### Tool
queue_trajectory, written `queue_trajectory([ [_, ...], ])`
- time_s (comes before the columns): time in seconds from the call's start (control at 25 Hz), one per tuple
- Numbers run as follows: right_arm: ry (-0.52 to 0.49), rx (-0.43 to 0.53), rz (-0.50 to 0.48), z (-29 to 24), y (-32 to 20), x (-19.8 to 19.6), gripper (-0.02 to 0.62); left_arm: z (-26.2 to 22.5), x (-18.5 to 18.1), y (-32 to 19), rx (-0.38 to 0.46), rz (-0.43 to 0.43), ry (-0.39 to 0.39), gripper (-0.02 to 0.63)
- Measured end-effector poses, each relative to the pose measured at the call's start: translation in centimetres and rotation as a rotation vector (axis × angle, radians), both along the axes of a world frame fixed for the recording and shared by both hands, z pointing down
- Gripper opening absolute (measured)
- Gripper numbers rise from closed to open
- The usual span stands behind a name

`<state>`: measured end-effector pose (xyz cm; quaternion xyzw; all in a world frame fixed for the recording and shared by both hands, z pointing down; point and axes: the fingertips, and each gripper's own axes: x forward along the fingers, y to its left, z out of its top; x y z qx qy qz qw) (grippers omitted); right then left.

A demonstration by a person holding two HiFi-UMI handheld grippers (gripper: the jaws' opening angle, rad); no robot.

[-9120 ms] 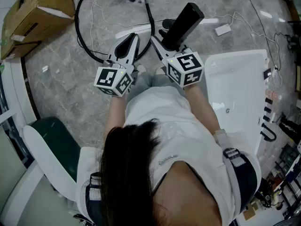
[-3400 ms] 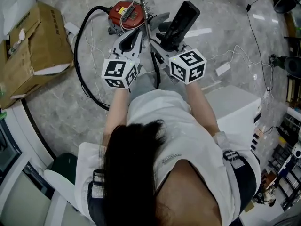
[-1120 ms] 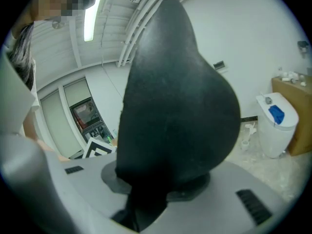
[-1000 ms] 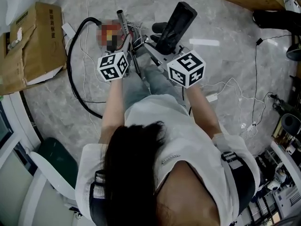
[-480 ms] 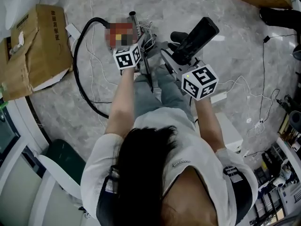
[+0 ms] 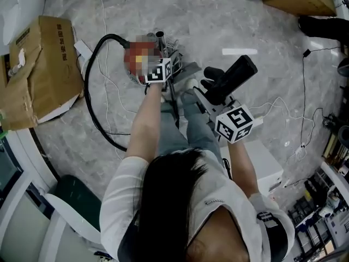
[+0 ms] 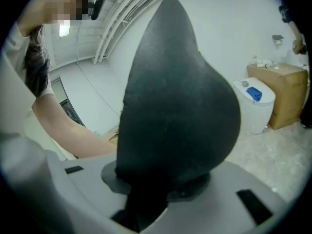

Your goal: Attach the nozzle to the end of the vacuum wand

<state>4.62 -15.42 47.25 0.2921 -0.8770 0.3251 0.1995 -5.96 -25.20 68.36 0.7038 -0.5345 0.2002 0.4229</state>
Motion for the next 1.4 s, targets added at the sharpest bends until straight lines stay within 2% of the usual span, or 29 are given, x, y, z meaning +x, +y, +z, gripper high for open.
queue_trajectory([
  [0.12, -0.001, 0.014, 0.007, -0.1, -0.9, -0.3, 0.142, 0.6, -0.4, -1.8, 0.001, -0.065, 0.038, 0.376],
  [0.32, 0.0, -0.007, 0.025, 0.5, -1.3, 0.4, 0.143, 1.4, 0.3, -2.9, 0.001, -0.013, -0.005, 0.376],
  [0.48, 0.01, -0.016, 0.016, 1.1, -1.4, 0.0, 0.143, 2.6, 0.1, -3.0, -0.02, -0.021, 0.02, 0.376],
  [0.56, 0.011, -0.018, 0.012, 1.3, -1.6, 0.0, 0.143, 3.0, 0.2, -3.0, -0.015, 0.013, -0.001, 0.376],
  [0.68, 0.011, -0.023, 0.012, 1.5, -1.7, 0.3, 0.144, 3.4, 0.8, -2.9, 0.006, 0.116, -0.045, 0.373],
  [0.72, 0.01, -0.024, 0.01, 1.6, -1.8, 0.4, 0.144, 3.5, 0.8, -2.9, 0.014, 0.136, -0.055, 0.357],
  [0.8, 0.01, -0.027, 0.005, 1.8, -1.7, 0.5, 0.144, 3.3, 0.5, -3.0, 0.033, 0.136, -0.057, 0.238],
  [0.92, 0.016, -0.033, 0.002, 2.0, -1.6, 0.8, 0.144, 2.8, 0.7, -2.8, 0.067, 0.113, -0.01, 0.106],
  [0.96, 0.016, -0.033, 0.001, 2.1, -1.7, 0.8, 0.144, 2.7, 0.9, -2.8, 0.078, 0.109, -0.002, 0.081],
  [1.4, 0.008, -0.035, -0.003, 2.2, -1.4, 0.3, 0.144, 1.3, 0.8, -1.9, 0.148, 0.134, 0.02, 0.074],
])
